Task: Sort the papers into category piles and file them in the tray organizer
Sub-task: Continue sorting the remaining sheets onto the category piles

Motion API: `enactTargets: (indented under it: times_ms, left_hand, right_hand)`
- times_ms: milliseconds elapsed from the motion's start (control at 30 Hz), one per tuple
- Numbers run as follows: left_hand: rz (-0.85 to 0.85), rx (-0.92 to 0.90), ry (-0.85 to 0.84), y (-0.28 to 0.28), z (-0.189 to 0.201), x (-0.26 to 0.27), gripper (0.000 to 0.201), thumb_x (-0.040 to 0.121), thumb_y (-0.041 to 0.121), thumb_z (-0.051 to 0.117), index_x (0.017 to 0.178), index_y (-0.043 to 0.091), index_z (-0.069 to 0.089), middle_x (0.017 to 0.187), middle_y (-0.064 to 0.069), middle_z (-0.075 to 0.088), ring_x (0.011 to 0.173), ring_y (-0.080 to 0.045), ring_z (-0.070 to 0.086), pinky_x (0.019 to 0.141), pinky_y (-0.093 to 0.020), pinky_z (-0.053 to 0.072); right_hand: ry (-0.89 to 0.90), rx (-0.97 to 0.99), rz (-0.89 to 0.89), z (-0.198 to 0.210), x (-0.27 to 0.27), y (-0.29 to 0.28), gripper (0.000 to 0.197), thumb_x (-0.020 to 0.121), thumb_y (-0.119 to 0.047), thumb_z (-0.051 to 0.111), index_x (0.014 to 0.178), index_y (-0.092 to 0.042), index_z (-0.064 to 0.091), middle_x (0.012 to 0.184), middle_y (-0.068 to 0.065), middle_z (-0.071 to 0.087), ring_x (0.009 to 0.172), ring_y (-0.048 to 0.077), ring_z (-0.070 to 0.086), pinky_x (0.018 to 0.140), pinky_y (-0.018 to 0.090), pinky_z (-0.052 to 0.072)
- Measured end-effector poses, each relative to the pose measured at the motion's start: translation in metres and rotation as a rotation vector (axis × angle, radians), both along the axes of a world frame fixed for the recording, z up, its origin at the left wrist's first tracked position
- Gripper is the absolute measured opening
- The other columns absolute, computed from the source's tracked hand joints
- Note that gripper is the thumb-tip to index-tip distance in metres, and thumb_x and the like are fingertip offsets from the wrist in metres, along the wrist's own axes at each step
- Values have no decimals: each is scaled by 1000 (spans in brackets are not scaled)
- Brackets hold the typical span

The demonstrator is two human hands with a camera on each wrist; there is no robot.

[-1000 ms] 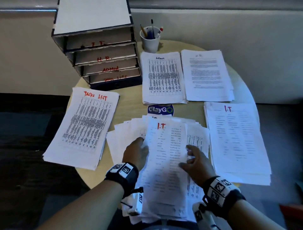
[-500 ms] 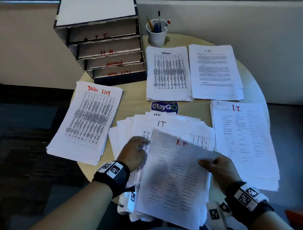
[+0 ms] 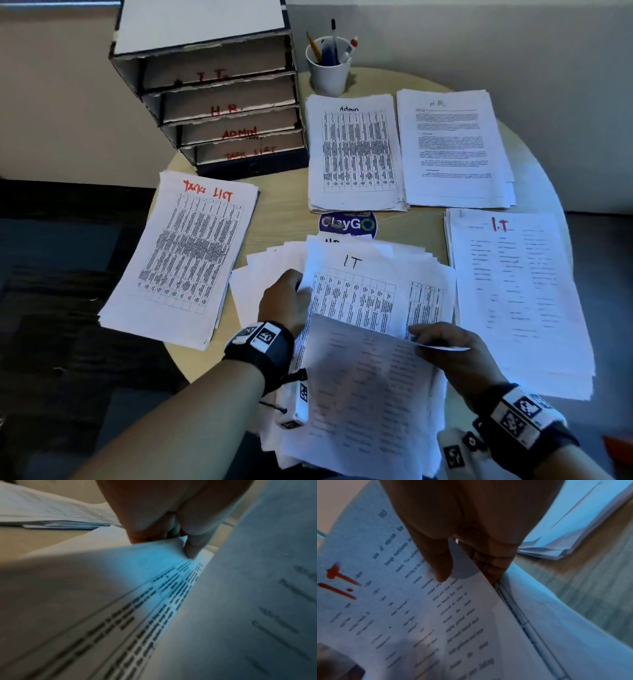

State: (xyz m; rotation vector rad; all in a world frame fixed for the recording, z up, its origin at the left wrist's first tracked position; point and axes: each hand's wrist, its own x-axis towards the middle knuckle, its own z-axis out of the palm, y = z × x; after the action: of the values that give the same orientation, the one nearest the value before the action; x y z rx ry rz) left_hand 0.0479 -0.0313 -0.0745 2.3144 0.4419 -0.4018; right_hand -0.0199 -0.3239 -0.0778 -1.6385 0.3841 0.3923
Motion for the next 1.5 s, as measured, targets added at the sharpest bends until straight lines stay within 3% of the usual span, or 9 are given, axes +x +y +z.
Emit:
enactTargets:
  times_ms: [267, 600, 700, 833, 933, 1133, 1300, 1400, 1500]
  left_hand:
    - [343, -713, -86, 17, 19, -30, 14, 87, -2, 69, 80, 8, 62, 58, 9, 62, 54, -4, 54, 59, -17, 47]
    - [521, -946, -26, 23, 12, -29, 39, 57, 13, 88, 82, 7, 58, 93, -18, 65, 89, -30, 61, 94, -53, 48]
    - [491, -895, -42, 27, 13, -28, 18, 90, 2, 65, 107, 4, 67, 109, -14, 73, 97, -27, 71, 89, -40, 55]
    - [466, -806, -30, 34, 13, -27, 21, 97, -5, 50, 106, 4, 67, 79, -6, 74, 48, -6, 63, 50, -14, 50]
    - [390, -803, 14, 35, 10, -31, 22, 98, 1, 53, 107, 11, 70, 85, -2, 77, 72, -20, 71, 59, -22, 52]
    - [28, -777, 184, 25, 15, -48, 26, 93, -7, 56, 108, 7, 72, 98, -11, 71, 81, -28, 64, 70, -38, 51]
    - [-104, -783, 207, 27, 21, -49, 19, 91, 12, 62, 107, 5, 69, 96, -12, 68, 80, -21, 63, 73, -32, 50]
    - [-84, -403, 37, 32, 16, -27, 33, 81, 6, 55, 105, 24, 69, 116, -7, 65, 102, -22, 61, 94, -36, 48]
    - [-12, -7, -77, 32, 8, 1, 31, 69, 36, 56, 90, 13, 61, 92, -10, 61, 85, -30, 57, 74, -37, 48]
  right_hand:
    - [4, 42, -108, 9, 20, -1, 17, 71, 15, 74, 71, -1, 70, 123, 0, 65, 108, 18, 64, 95, 36, 43]
    - [-100, -398, -48, 20, 47, 27, 20, 75, -11, 78, 63, -25, 70, 65, -4, 68, 70, 22, 65, 64, 35, 50]
    - [-127, -286, -53, 38, 32, 14, 29, 68, 1, 70, 62, -27, 73, 68, -6, 71, 68, 17, 65, 62, 26, 51]
    - [-143, -69, 93, 63, 11, -3, 40, 66, 19, 55, 55, -16, 71, 61, 7, 68, 55, 25, 63, 57, 25, 47]
    - [-155, 65, 75, 73, 12, 5, 14, 77, -8, 73, 87, -18, 72, 68, 4, 68, 67, 21, 62, 68, 32, 49]
    - [-47, -4, -48, 36, 18, 15, 92, 73, 13, 75, 142, -34, 36, 95, -6, 70, 86, 1, 67, 76, 18, 52]
    - [13, -97, -116, 34, 13, 13, 22, 74, 8, 76, 93, 0, 71, 74, 1, 75, 69, 14, 71, 59, 16, 50]
    - [-9, -105, -132, 36, 13, 5, 28, 69, 9, 78, 91, -8, 73, 86, 4, 72, 68, 5, 66, 65, 17, 52]
    - [27, -20, -87, 43, 10, 0, 33, 72, 7, 76, 98, -13, 75, 91, 8, 76, 77, 17, 72, 69, 25, 58]
